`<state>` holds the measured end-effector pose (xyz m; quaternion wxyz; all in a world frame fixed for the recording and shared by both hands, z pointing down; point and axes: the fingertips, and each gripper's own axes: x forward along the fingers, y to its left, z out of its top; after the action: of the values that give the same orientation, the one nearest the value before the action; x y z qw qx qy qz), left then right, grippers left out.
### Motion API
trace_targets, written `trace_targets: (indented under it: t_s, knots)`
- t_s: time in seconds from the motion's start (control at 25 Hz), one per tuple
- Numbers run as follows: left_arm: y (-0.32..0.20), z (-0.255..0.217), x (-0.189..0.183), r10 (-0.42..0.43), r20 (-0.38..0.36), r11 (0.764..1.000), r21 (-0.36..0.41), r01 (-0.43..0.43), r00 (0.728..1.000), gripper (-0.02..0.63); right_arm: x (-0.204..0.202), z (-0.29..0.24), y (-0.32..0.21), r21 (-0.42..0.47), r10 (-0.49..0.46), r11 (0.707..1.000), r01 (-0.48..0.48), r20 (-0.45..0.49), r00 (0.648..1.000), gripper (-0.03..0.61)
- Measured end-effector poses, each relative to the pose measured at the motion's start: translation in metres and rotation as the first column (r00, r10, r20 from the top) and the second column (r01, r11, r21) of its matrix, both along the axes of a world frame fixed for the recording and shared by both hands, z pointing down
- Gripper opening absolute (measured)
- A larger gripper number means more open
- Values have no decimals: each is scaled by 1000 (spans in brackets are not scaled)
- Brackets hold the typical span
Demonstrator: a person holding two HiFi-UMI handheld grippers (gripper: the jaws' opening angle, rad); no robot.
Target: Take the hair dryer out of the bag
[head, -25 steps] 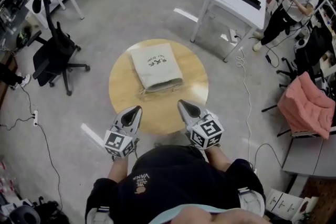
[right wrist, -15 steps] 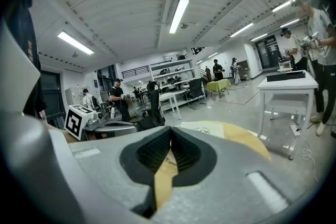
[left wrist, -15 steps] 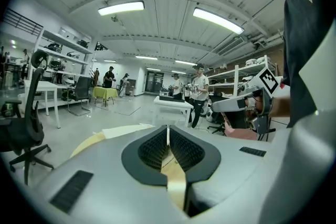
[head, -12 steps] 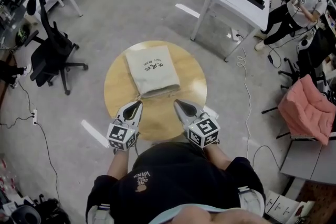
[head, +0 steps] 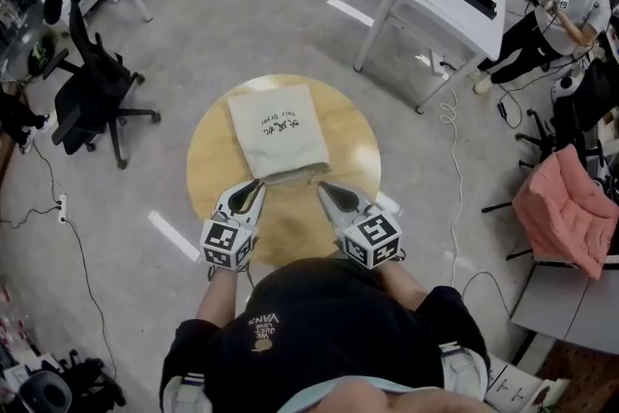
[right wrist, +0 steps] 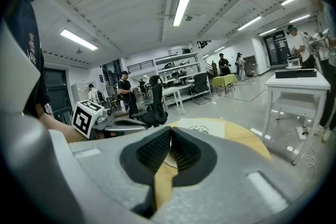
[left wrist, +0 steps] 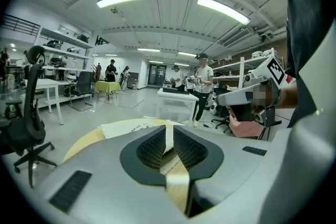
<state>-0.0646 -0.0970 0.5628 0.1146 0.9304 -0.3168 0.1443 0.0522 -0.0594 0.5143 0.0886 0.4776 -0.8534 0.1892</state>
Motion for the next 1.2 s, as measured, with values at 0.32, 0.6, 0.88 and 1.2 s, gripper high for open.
trace_targets:
  t_s: [0.32,0.6,0.88,1.2]
  knots:
    - [-15,28,9,17,81,1000,-26,-15,997,115,5,12,-15,-24,-16,1000,16,-6,1000,0]
    - [-20,50,17,62,165,998,-35,-57,984,142,10,24,-23,-48,-18,999,17,-14,1000,0]
    - [-29,80,18,80,269,996,-57,-67,960,163,11,32,-30,-69,-46,997,44,-23,999,2]
    - [-35,117,12,105,413,994,-82,-78,905,163,5,46,-38,-99,-99,991,94,-41,994,43]
